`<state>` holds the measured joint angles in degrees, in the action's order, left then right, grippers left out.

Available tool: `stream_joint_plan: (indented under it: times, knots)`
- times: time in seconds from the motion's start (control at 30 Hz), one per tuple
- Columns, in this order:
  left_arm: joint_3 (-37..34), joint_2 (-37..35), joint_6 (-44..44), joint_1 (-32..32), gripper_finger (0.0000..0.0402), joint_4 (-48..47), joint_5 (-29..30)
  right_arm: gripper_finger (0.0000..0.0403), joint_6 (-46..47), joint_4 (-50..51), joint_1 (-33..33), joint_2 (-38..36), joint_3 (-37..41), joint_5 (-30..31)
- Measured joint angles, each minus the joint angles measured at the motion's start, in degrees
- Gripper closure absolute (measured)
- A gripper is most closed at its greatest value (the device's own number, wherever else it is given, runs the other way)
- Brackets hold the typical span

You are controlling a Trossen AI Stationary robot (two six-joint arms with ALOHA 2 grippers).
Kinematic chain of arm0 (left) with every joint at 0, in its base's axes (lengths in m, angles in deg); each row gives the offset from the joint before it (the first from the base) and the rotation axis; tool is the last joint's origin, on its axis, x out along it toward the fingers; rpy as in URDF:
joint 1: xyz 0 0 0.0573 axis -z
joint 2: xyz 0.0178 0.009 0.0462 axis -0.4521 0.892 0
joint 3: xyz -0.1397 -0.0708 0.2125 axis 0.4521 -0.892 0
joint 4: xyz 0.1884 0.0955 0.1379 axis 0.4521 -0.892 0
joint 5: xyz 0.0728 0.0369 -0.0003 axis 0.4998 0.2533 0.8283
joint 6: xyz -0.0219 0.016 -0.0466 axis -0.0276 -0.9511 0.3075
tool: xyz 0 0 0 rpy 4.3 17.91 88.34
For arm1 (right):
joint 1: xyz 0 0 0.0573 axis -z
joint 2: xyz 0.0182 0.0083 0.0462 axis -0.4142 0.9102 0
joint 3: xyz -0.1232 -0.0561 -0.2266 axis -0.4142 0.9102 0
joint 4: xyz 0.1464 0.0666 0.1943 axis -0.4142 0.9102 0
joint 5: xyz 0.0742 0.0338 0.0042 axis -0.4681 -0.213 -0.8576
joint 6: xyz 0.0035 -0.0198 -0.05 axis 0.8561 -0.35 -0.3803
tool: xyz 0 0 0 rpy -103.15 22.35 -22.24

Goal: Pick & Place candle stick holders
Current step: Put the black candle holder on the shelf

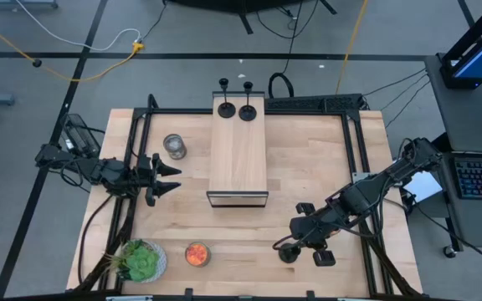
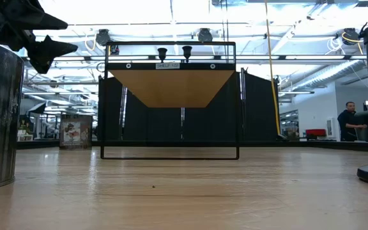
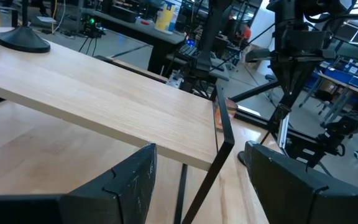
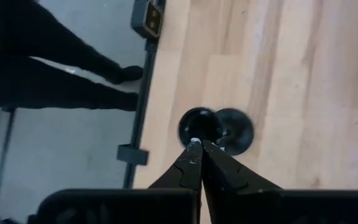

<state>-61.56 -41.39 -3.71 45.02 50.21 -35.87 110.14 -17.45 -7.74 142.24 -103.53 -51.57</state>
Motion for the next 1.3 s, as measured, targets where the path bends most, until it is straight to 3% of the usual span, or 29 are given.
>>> stream_joint_plan:
  times: [0.77, 1.3]
  knots:
    - [0.0, 0.0, -0.2, 0.0, 0.0151, 0.1, 0.2, 0.0286, -0.1, 3.1, 1.3, 0.0, 0.0, -1.3]
    - [0.0, 0.0, -0.8, 0.0, 0.0151, 0.1, 0.2, 0.0274, 0.6, 0.3, 2.6, 1.9, 0.0, -1.4]
